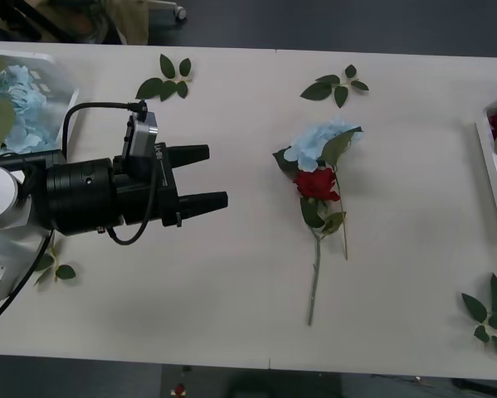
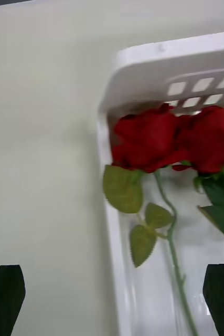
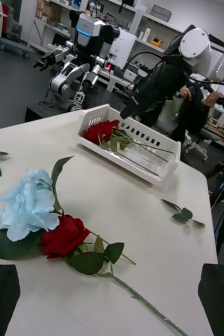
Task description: Put the red flowers into the right box and the blue flowers into the left box
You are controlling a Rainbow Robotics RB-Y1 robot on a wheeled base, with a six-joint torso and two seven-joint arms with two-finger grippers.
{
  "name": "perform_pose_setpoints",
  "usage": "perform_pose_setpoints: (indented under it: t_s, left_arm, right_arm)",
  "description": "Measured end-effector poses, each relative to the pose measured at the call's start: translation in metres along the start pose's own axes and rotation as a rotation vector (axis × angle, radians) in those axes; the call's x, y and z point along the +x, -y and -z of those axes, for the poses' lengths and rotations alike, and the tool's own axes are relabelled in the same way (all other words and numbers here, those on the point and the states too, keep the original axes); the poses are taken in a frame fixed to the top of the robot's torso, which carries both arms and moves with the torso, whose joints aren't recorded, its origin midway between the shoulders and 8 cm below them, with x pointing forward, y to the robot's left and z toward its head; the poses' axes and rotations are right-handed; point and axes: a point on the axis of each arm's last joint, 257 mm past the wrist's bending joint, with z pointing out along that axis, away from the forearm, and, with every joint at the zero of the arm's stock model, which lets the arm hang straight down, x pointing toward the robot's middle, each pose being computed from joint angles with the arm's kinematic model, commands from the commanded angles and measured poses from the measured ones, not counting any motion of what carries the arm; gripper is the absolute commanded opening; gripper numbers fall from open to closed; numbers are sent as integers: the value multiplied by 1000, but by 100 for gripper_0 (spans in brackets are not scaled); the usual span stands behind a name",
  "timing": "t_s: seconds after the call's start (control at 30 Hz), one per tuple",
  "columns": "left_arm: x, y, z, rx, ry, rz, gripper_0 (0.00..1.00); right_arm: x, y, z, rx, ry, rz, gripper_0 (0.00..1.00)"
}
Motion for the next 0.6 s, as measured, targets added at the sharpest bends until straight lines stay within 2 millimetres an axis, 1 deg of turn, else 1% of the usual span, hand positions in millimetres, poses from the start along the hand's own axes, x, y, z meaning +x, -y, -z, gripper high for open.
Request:
perform_pose_setpoints:
  t_s: [0.13, 0.27, 0.37, 0.5, 0.6]
  left_arm:
    - [0, 0, 0, 0, 0, 0, 100]
    - [0, 0, 0, 0, 0, 0, 100]
    - [0, 0, 0, 0, 0, 0, 100]
    - [0, 0, 0, 0, 0, 0, 100]
    - [0, 0, 0, 0, 0, 0, 100]
  right_arm:
    - [9, -43, -5, -66, -39, 5, 100]
    - [18, -77, -12, -76, -69, -20, 100]
    - [27, -107, -13, -96, -98, -10, 100]
    - [39, -140, -14, -109, -127, -7, 100]
    - [48, -160, -18, -118, -145, -11, 100]
